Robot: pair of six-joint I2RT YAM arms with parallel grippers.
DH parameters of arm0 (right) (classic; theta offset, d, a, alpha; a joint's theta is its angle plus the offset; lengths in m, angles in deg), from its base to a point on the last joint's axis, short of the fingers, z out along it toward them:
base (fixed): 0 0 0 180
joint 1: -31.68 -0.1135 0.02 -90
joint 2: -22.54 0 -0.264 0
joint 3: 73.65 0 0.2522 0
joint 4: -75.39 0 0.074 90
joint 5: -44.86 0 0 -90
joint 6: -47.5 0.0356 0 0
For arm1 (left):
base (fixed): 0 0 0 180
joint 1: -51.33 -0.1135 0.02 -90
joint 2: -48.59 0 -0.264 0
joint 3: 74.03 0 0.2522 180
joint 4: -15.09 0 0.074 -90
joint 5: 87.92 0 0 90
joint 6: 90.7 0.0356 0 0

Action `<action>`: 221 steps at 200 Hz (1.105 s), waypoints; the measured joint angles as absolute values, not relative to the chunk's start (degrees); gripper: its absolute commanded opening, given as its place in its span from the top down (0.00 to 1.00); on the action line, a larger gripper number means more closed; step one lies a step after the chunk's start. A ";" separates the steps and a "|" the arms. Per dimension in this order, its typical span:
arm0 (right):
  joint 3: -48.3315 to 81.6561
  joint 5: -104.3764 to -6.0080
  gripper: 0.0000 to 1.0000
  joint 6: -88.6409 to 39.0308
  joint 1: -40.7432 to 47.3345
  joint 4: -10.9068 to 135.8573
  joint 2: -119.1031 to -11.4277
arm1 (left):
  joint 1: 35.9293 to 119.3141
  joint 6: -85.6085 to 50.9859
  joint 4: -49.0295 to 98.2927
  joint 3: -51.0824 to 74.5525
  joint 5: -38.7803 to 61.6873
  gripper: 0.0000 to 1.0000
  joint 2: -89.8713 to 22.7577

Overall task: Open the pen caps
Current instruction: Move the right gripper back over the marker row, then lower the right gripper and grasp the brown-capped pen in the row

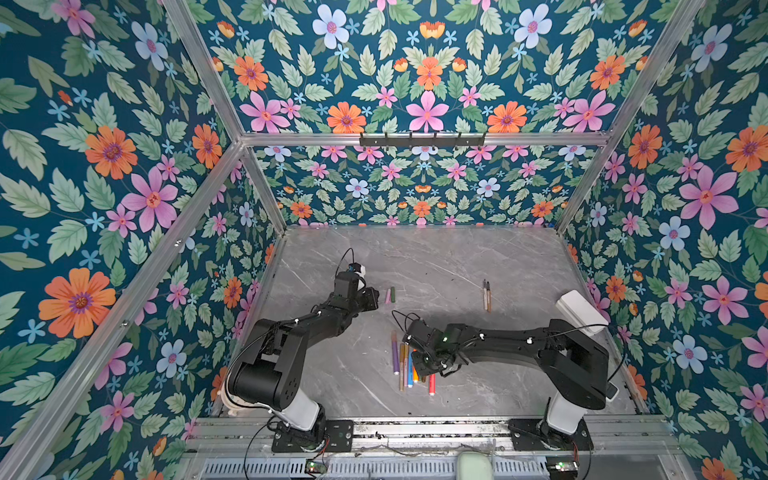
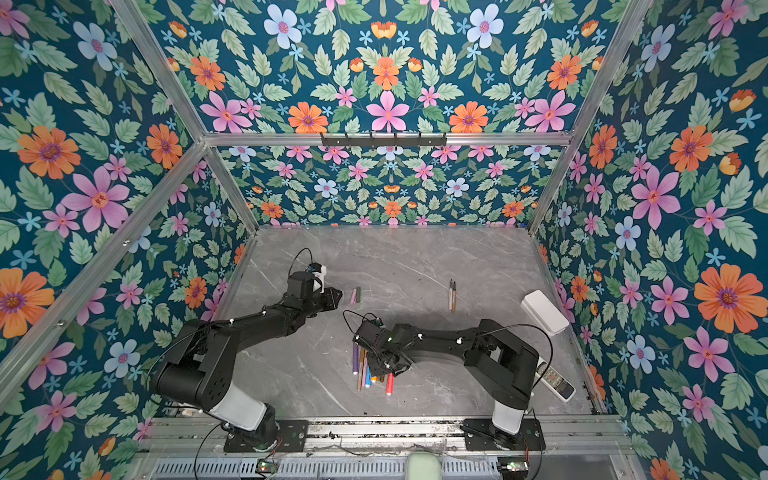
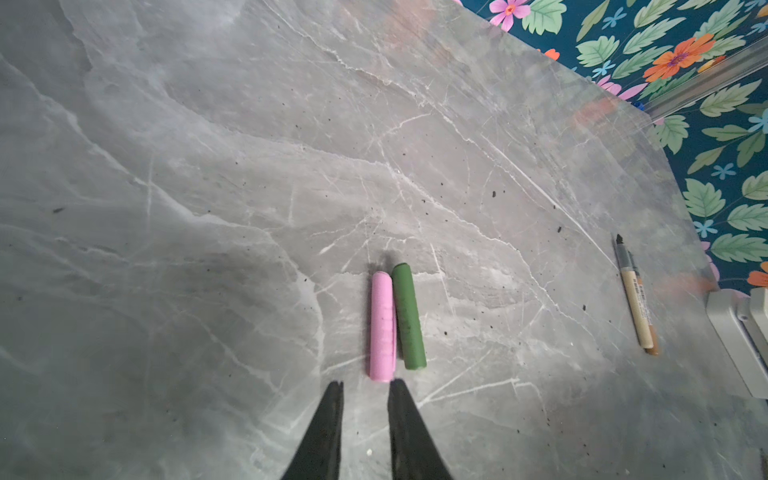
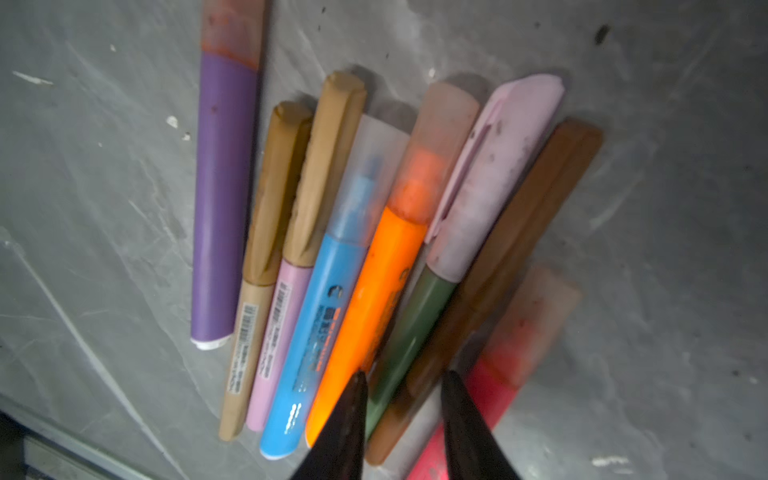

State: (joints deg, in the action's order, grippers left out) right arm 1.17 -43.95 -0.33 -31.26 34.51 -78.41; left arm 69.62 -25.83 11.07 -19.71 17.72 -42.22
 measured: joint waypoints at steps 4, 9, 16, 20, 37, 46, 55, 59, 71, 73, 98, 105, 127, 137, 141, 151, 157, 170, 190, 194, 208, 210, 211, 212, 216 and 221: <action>1.10 -43.90 0.68 -0.03 -31.48 34.69 -78.35 | 69.64 -25.87 10.83 -19.67 18.07 0.76 -42.26; 1.01 -43.58 0.68 0.52 -31.80 34.86 -78.28 | 69.66 -25.92 10.70 -19.62 18.44 0.76 -42.28; 0.88 -43.23 0.69 0.96 -32.09 34.93 -78.13 | 69.66 -26.07 10.48 -19.62 18.57 0.76 -42.24; 0.80 -43.14 0.69 1.18 -32.13 34.93 -78.06 | 69.66 -26.07 10.46 -19.62 18.66 0.76 -42.22; 0.23 -42.00 0.75 2.58 -32.09 34.93 -77.89 | 69.66 -26.07 10.46 -19.80 18.64 0.76 -42.11; -0.06 -41.76 0.76 3.25 -32.13 34.93 -77.91 | 69.66 -26.05 10.46 -19.80 18.64 0.76 -42.11; -0.28 -41.65 0.76 3.97 -32.29 34.86 -77.91 | 69.66 -26.05 10.46 -19.78 18.62 0.76 -42.11; -0.34 -41.59 0.76 4.00 -32.39 34.84 -77.91 | 69.66 -26.05 10.46 -19.75 18.62 0.76 -42.11; -0.43 -41.41 0.76 4.70 -32.74 34.66 -77.93 | 69.66 -26.03 10.46 -19.58 18.62 0.76 -42.24; -0.45 -41.37 0.76 4.85 -32.79 34.64 -77.93 | 69.66 -26.03 10.46 -19.56 18.62 0.76 -42.28; -0.60 -40.58 0.76 5.81 -33.58 34.36 -77.93 | 69.66 -26.03 10.46 -19.32 18.68 0.76 -42.79; -0.60 -40.52 0.76 6.09 -33.75 34.31 -78.02 | 69.66 -26.03 10.46 -19.23 18.70 0.76 -42.92; -0.63 -40.39 0.76 6.90 -34.06 33.94 -78.43 | 69.66 -26.03 10.46 -19.10 18.86 0.76 -43.07; -0.60 -40.25 0.76 7.25 -34.21 33.86 -78.54 | 69.66 -26.03 10.48 -19.10 18.90 0.76 -43.07; -0.56 -40.17 0.76 7.51 -34.30 33.83 -78.63 | 69.66 -26.03 10.48 -19.10 18.92 0.76 -43.07; -0.25 -39.42 0.76 8.24 -34.71 33.46 -79.00 | 69.66 -26.03 10.48 -19.10 18.92 0.76 -43.07; 0.01 -38.97 0.76 8.35 -35.02 33.09 -79.24 | 69.66 -26.03 10.48 -19.10 18.92 0.76 -43.05; 0.77 -37.59 0.76 9.39 -35.74 32.39 -79.92 | 69.66 -26.03 10.55 -19.08 18.92 0.75 -42.96; 2.22 -35.42 0.76 11.17 -36.94 30.69 -81.12 | 69.66 -26.03 10.59 -19.08 18.92 0.75 -42.77; 2.46 -34.97 0.76 11.45 -37.16 30.31 -81.34 | 69.66 -26.03 10.68 -19.08 18.92 0.75 -42.74; 3.33 -33.35 0.76 12.96 -37.95 29.31 -82.15 | 69.66 -26.03 10.70 -19.08 18.92 0.75 -42.72; 3.42 -33.19 0.76 13.07 -38.01 29.20 -82.26 | 69.66 -26.03 10.70 -19.08 18.92 0.75 -42.72; 3.53 -33.06 0.76 13.20 -38.10 29.05 -82.34 | 69.66 -26.03 10.70 -19.08 18.92 0.75 -42.72; 3.57 -33.00 0.76 13.26 -38.14 28.96 -82.39 | 69.66 -26.03 10.70 -19.08 18.92 0.75 -42.72; 3.81 -32.63 0.76 13.70 -38.32 28.59 -82.65 | 69.66 -26.03 10.72 -19.08 18.92 0.75 -42.72; 4.05 -32.25 0.76 14.38 -38.54 28.46 -82.87 | 69.66 -26.03 10.72 -19.08 18.92 0.75 -42.72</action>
State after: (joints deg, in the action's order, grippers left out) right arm 4.05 -32.25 14.38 -38.54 28.46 -82.87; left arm 69.66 -26.03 10.72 -19.08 18.92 -42.72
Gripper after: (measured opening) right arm 0.238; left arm 0.247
